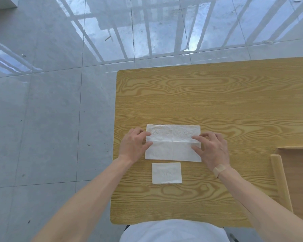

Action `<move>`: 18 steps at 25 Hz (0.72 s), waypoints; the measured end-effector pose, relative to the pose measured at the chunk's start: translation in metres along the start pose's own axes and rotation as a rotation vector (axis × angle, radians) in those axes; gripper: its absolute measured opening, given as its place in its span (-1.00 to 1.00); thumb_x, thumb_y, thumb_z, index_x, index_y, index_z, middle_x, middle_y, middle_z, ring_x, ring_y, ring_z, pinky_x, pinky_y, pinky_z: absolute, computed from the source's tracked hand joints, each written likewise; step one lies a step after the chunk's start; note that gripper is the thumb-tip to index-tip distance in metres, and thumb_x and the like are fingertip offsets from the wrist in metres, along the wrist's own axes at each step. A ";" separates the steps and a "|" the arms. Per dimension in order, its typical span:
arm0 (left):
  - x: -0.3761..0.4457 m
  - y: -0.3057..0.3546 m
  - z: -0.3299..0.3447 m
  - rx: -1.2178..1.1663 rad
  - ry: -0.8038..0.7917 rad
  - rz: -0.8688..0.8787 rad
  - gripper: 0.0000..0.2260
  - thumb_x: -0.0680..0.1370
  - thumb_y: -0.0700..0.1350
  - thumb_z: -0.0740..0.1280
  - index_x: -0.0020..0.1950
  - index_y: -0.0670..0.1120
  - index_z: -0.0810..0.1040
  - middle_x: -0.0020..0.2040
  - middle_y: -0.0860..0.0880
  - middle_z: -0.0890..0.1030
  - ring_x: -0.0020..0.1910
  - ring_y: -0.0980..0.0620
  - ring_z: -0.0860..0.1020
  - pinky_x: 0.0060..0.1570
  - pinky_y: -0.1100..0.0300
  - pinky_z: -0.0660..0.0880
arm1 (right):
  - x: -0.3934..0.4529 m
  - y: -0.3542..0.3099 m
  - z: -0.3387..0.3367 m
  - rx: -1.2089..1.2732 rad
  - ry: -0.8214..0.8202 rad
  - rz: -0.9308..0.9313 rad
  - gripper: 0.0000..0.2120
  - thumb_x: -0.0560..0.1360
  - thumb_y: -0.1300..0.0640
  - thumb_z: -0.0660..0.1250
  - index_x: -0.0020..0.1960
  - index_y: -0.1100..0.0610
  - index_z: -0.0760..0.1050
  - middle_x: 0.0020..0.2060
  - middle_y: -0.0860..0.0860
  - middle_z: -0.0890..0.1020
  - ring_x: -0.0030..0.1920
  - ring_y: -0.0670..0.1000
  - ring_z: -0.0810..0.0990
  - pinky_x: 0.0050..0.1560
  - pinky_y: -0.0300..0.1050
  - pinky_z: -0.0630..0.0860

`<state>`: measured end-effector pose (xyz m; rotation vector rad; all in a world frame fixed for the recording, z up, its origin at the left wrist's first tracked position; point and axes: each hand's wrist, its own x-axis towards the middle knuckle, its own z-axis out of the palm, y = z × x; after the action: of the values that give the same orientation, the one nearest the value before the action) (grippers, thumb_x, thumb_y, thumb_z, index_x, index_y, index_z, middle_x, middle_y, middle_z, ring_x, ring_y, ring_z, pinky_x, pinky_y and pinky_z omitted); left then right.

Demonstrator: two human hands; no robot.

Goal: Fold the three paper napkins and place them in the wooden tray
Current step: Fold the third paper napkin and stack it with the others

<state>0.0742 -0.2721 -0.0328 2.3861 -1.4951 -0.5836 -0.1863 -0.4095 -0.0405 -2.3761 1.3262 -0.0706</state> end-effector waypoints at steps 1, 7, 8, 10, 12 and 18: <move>0.000 0.001 0.001 0.025 -0.015 0.048 -0.77 0.50 0.00 0.46 0.13 -0.01 0.64 0.05 0.02 0.61 0.08 -0.01 0.50 0.04 0.06 0.47 | 0.000 0.000 0.001 -0.010 -0.005 -0.023 -0.73 0.39 0.01 0.51 0.09 -0.08 0.64 0.04 0.02 0.61 0.12 0.16 0.43 0.04 0.16 0.43; 0.003 0.006 0.006 0.061 -0.032 0.066 -0.90 0.52 -0.04 0.44 -0.01 -0.03 0.66 0.02 0.01 0.60 0.06 -0.03 0.50 0.04 0.06 0.43 | 0.002 0.000 0.001 -0.031 -0.010 -0.024 -0.88 0.42 0.01 0.48 -0.05 -0.07 0.65 -0.02 -0.02 0.62 0.11 0.12 0.43 0.02 0.08 0.38; 0.004 0.006 0.005 0.046 -0.036 0.050 -0.91 0.52 -0.05 0.43 -0.02 -0.03 0.65 0.02 0.02 0.59 0.06 -0.02 0.49 0.03 0.07 0.43 | 0.003 -0.001 0.000 -0.025 -0.013 -0.016 -0.91 0.42 0.01 0.48 -0.07 -0.06 0.65 -0.03 -0.03 0.62 0.12 0.11 0.42 0.03 0.07 0.37; 0.006 0.009 0.004 0.006 -0.049 0.005 -0.94 0.53 -0.06 0.42 -0.04 -0.01 0.63 0.01 0.04 0.57 0.05 0.02 0.47 0.01 0.11 0.43 | 0.005 -0.002 -0.001 -0.004 -0.037 0.000 -0.93 0.43 -0.01 0.46 -0.09 -0.06 0.63 -0.05 -0.06 0.62 0.12 0.08 0.41 0.05 0.04 0.35; 0.009 0.012 0.003 -0.017 -0.077 -0.029 -0.96 0.54 -0.06 0.41 -0.05 0.01 0.62 -0.01 0.07 0.55 0.04 0.04 0.44 0.00 0.14 0.42 | 0.007 -0.003 -0.002 0.003 -0.072 0.015 -0.92 0.43 -0.02 0.46 -0.11 -0.06 0.61 -0.09 -0.09 0.60 0.13 0.06 0.41 0.05 0.03 0.34; 0.012 0.016 -0.002 -0.007 -0.120 -0.024 -0.97 0.56 -0.07 0.36 -0.05 0.00 0.58 0.00 0.07 0.53 0.06 0.03 0.43 -0.01 0.12 0.43 | 0.010 -0.008 -0.010 0.023 -0.143 0.014 -0.93 0.46 0.01 0.42 -0.14 -0.06 0.53 -0.21 -0.15 0.58 0.01 0.03 0.43 -0.05 -0.03 0.30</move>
<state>0.0671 -0.2900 -0.0266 2.4046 -1.5114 -0.7492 -0.1766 -0.4171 -0.0299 -2.3063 1.2672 0.0868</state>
